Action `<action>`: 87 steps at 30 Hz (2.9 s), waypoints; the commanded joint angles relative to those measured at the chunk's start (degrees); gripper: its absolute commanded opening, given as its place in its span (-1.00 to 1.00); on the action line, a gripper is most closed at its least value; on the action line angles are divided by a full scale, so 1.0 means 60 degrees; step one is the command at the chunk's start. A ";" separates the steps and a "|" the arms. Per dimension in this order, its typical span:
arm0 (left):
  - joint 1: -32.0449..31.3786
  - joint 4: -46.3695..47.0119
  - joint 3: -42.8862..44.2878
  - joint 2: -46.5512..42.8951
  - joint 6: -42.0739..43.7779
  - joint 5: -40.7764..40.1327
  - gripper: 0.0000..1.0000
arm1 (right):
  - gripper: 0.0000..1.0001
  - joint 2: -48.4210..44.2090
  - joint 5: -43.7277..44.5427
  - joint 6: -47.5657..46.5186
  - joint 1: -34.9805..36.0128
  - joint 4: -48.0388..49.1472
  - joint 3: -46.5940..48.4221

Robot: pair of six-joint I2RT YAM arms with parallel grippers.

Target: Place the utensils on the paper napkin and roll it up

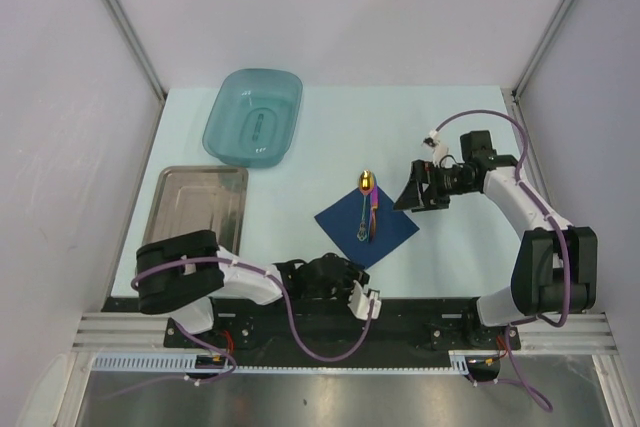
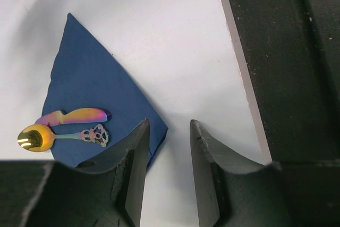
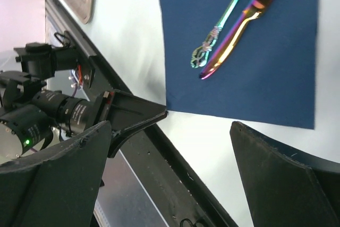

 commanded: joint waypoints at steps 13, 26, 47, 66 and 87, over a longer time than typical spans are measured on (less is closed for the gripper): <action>0.0947 -0.0949 0.0887 -0.0142 -0.0307 0.0763 -0.78 | 0.98 -0.0261 0.1035 0.0063 -0.0177 0.0754 -0.0568; 0.1738 -0.2956 0.2206 -0.0247 -0.1025 0.2244 -1.00 | 0.69 0.0017 0.0993 0.0400 -0.0178 0.1312 -0.1095; 0.3408 -0.4730 0.4857 0.1407 -0.1626 0.3196 -1.00 | -0.88 0.0543 0.0246 0.1425 0.0510 0.2425 -0.1872; 0.3994 -0.5271 0.5707 0.2097 -0.2519 0.3065 -0.82 | -0.91 0.2638 0.0712 0.2114 0.1800 0.3641 -0.1462; 0.5957 -0.4368 0.5385 0.1684 -1.1320 0.7796 -0.49 | -0.91 0.3415 0.1622 0.2202 0.1859 0.3685 -0.1096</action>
